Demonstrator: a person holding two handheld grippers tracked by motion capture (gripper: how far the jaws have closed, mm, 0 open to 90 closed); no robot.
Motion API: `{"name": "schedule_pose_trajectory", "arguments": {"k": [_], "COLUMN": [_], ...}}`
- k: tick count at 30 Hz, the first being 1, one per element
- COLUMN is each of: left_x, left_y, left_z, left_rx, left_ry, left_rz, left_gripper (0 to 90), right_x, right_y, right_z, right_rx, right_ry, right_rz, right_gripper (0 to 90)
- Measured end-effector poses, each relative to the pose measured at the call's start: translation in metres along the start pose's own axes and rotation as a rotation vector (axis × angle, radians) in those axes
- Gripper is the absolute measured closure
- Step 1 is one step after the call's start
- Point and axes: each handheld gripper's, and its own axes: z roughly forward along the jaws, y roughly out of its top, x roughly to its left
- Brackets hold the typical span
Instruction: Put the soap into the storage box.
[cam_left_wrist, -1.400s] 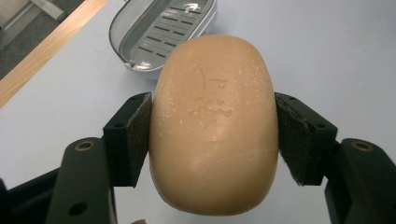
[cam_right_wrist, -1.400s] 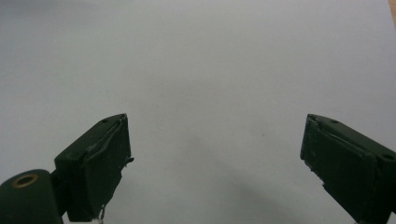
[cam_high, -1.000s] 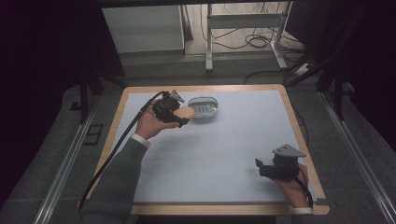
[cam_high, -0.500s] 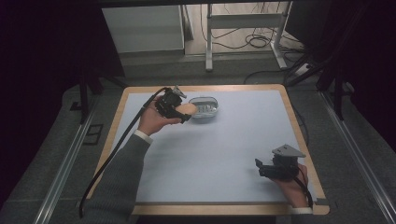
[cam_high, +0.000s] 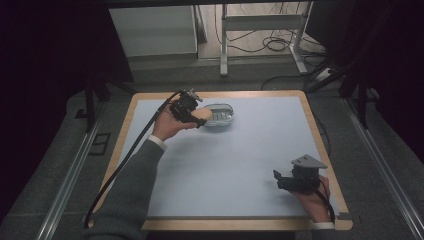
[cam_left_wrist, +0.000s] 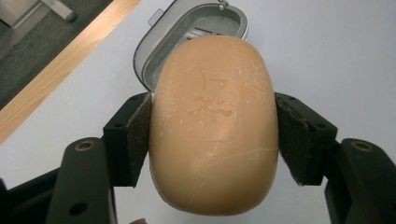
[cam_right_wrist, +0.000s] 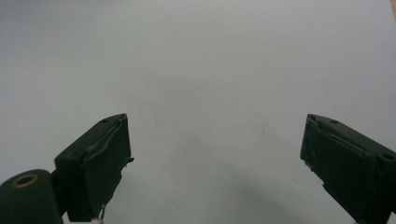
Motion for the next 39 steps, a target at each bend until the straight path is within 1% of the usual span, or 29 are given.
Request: {"name": "schedule_pose_trajectory", "arguments": {"k": [2,3,4,5,6,11,14,15,16,19,22,25,28,32,33,34,39], "left_x": [0.001,0.001,0.0,0.001,0.0,0.001,0.004,0.004,0.005,0.006,0.006,0.008,0.009,0.009,0.01,0.01,0.012], "left_y": [0.002,0.003,0.004,0.005,0.006,0.01,0.012,0.012,0.014,0.017,0.021,0.024,0.025,0.032,0.033,0.034,0.039], "left_z": [0.002,0.003,0.004,0.005,0.007,0.012,0.016,0.016,0.02,0.024,0.029,0.033,0.037,0.044,0.045,0.047,0.057], "left_rx": [-0.008,-0.005,0.001,0.007,0.0,0.008,0.007,0.007,0.02,0.024,0.02,0.026,0.029,0.028,0.024,0.027,0.04], "left_ry": [-0.006,-0.006,-0.002,-0.002,-0.007,-0.016,-0.02,-0.02,-0.017,-0.024,-0.022,-0.045,-0.045,-0.053,-0.059,-0.062,-0.055], "left_rz": [-0.002,0.009,0.007,0.02,0.012,0.015,0.007,0.007,0.013,0.015,0.015,0.007,0.007,0.023,0.019,0.022,0.026], "left_gripper": [33.2,33.2,33.2,33.2,33.2,33.2,33.2,33.2,33.2,33.2,33.2,33.2,33.2,33.2,33.2,33.2,33.2], "right_x": [-0.001,-0.001,-0.001,-0.001,-0.001,-0.001,-0.001,-0.001,-0.001,-0.001,-0.001,-0.002,-0.002,-0.003,-0.003,-0.003,-0.004], "right_y": [0.0,0.0,0.0,-0.001,-0.001,-0.001,-0.001,-0.001,-0.001,-0.001,-0.001,-0.001,-0.001,-0.001,-0.001,-0.001,-0.003], "right_z": [0.0,0.0,0.0,0.0,0.0,0.0,0.001,0.001,0.001,0.001,0.002,0.002,0.002,0.002,0.002,0.002,0.003], "right_rx": [0.0,0.0,0.002,0.003,0.002,0.003,0.006,0.006,0.006,0.007,0.008,0.007,0.007,0.006,0.006,0.007,0.012], "right_ry": [0.0,0.0,0.001,0.0,0.0,-0.001,-0.001,0.001,0.001,0.002,0.002,0.003,0.002,0.002,0.002,0.002,0.002], "right_rz": [0.0,0.0,0.001,0.001,0.002,0.003,0.001,0.0,-0.001,0.0,0.002,0.003,0.006,0.006,0.006,0.006,0.011], "right_gripper": [8.4,8.4,8.4,8.4,8.4,8.3,8.4,8.4,8.4,8.4,8.3,8.3,8.4,8.4,8.4,8.4,8.3]}}
